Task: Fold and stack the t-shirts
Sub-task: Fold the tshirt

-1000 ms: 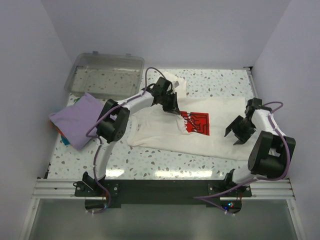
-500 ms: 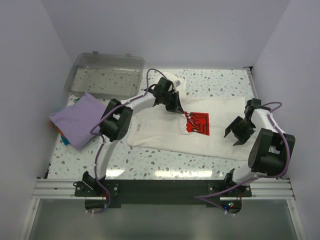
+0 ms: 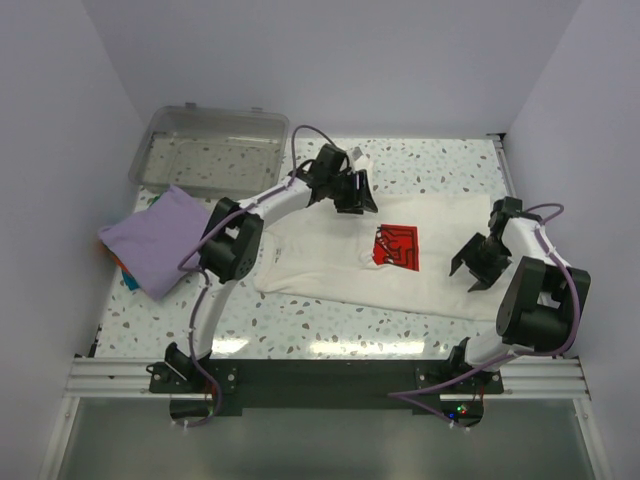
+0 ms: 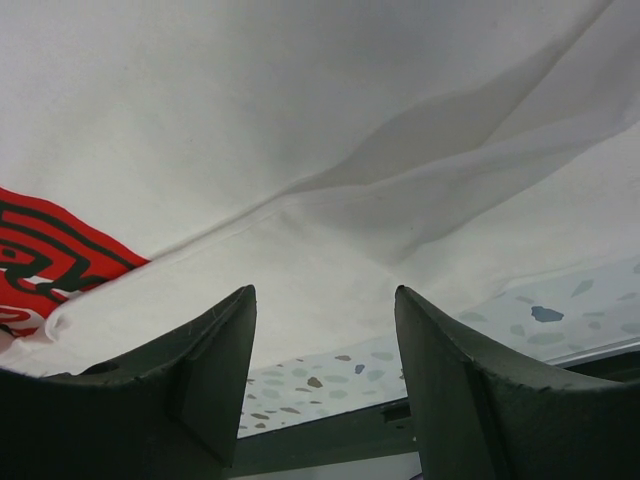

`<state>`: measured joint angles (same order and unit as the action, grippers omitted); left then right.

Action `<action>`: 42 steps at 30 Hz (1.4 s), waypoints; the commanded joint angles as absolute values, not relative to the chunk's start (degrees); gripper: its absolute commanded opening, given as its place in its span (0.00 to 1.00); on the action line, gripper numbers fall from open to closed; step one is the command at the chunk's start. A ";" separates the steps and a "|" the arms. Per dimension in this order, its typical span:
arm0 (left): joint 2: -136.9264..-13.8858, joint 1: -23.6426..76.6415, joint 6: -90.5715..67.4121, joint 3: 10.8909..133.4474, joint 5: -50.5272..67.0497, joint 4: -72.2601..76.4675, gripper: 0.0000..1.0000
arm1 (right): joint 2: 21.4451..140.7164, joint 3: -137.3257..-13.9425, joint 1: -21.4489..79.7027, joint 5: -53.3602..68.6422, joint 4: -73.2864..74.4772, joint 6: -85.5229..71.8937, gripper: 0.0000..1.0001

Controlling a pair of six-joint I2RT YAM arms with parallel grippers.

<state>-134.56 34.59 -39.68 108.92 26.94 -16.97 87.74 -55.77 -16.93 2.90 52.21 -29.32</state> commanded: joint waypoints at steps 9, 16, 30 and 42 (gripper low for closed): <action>-115.76 34.63 -24.62 90.90 15.30 -21.00 0.61 | 85.86 -61.08 -15.56 -3.78 51.42 -23.38 0.62; -106.80 34.72 -25.05 71.93 9.06 -18.73 0.61 | 90.35 -58.71 -15.56 -0.09 47.64 -24.79 0.62; -98.97 34.98 -28.73 55.55 7.56 -15.65 0.61 | 97.12 -53.35 -15.56 0.18 48.25 -23.82 0.61; -91.50 37.70 -34.01 45.27 10.46 -17.05 0.61 | 93.25 -51.24 -15.73 0.61 52.56 -26.63 0.62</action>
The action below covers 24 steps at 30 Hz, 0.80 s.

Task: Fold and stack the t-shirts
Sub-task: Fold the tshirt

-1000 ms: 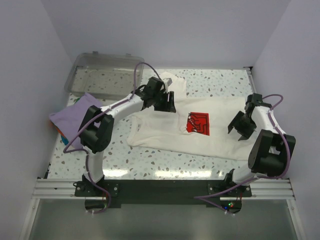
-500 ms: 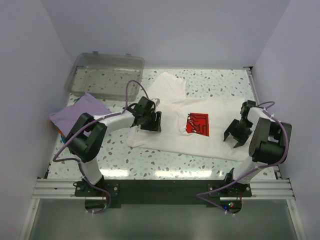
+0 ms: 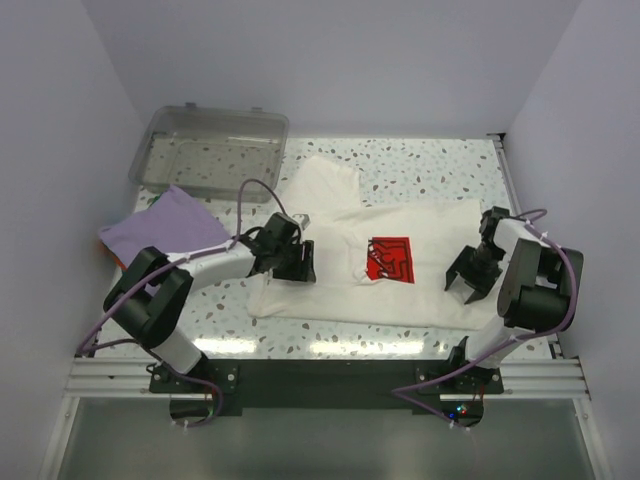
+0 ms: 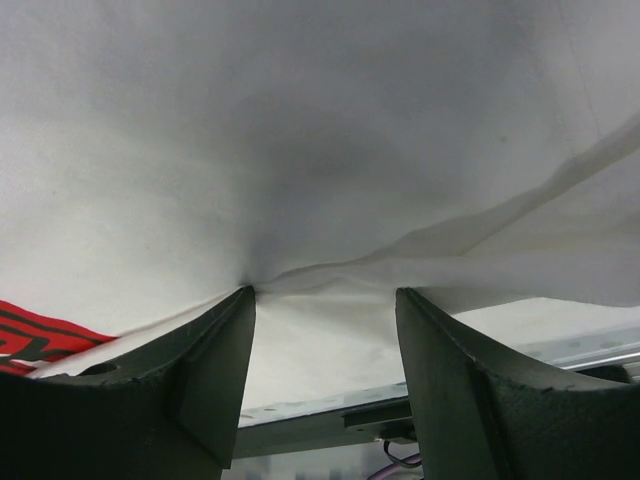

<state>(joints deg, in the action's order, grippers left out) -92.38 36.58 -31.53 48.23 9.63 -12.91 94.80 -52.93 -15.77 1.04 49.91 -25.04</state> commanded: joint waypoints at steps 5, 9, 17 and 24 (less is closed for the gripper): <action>-89.56 39.72 -35.94 42.02 11.95 -18.28 0.61 | 90.62 -49.75 -16.17 0.18 53.26 -27.60 0.63; -87.46 40.87 -38.49 39.91 12.21 -19.69 0.61 | 89.12 -50.01 -16.87 -0.70 54.57 -28.04 0.66; -86.49 44.29 -39.64 37.79 15.82 -19.33 0.62 | 87.37 -45.09 -25.39 6.06 54.14 -29.45 0.71; -84.82 45.53 -41.48 37.27 14.50 -23.37 0.63 | 84.12 -45.88 -26.28 4.31 56.07 -30.41 0.72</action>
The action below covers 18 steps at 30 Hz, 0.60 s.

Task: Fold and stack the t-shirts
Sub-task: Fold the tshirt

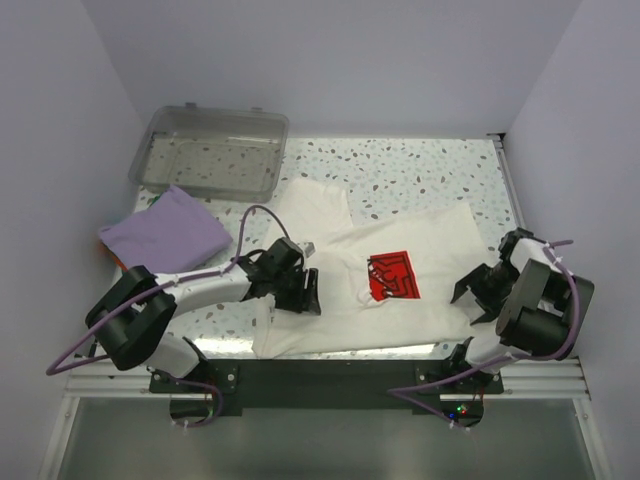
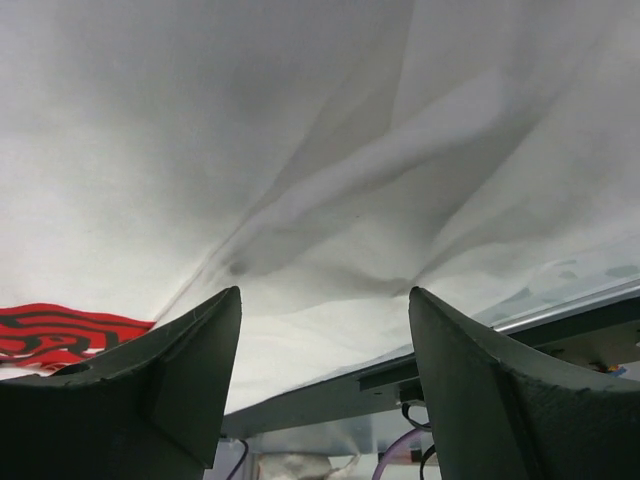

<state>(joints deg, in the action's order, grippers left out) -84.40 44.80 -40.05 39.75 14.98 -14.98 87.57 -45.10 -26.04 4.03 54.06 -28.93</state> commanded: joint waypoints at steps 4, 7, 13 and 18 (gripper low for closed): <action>-84.99 45.53 -41.66 37.79 12.92 -25.22 0.64 | 82.62 -44.74 -26.54 4.48 56.60 -32.34 0.72; -85.25 45.53 -41.48 38.49 12.48 -25.93 0.64 | 81.74 -44.30 -26.63 4.04 57.22 -33.39 0.72; -84.29 45.53 -38.68 43.40 10.47 -27.59 0.66 | 78.93 -46.14 -26.63 2.81 59.32 -32.53 0.72; -85.07 45.44 -35.07 54.90 7.31 -31.81 0.68 | 76.47 -54.47 -26.63 1.76 61.17 -28.48 0.72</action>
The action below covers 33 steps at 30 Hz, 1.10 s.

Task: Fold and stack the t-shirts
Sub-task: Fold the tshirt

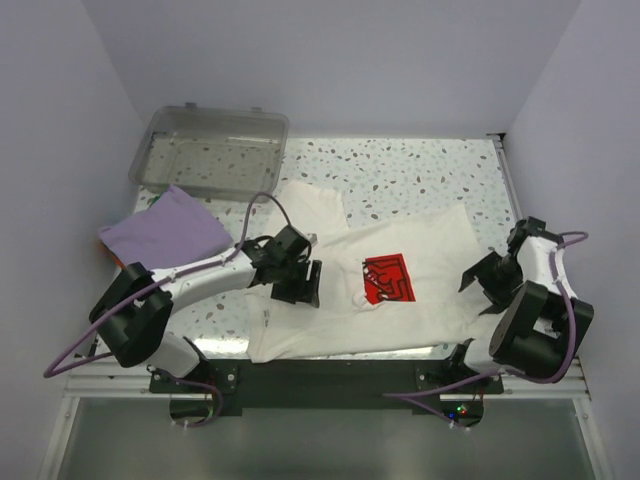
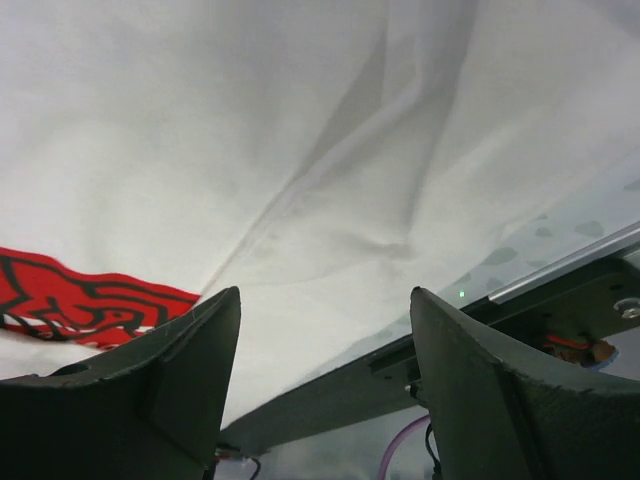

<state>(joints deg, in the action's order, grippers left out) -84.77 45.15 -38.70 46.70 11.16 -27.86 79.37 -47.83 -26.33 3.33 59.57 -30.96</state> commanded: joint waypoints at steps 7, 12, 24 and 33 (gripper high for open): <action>-89.38 43.87 -31.20 68.02 4.22 -33.84 0.73 | 79.01 -62.04 -26.37 5.17 56.17 -27.59 0.68; -93.42 40.79 -29.71 73.90 5.62 -33.40 0.73 | 85.06 -69.93 -22.95 4.05 50.45 -26.99 0.68; -93.78 33.49 -30.32 77.34 8.44 -29.27 0.73 | 109.32 -91.74 -14.94 -7.46 46.68 -22.33 0.62; -94.74 32.96 -31.55 77.08 8.17 -29.53 0.73 | 117.50 -96.33 -14.94 -6.42 40.17 -21.09 0.55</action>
<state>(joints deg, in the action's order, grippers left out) -94.91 33.43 -30.89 74.81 7.49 -30.98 116.77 -93.17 -14.81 -6.46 44.07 -22.35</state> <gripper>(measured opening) 0.731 0.553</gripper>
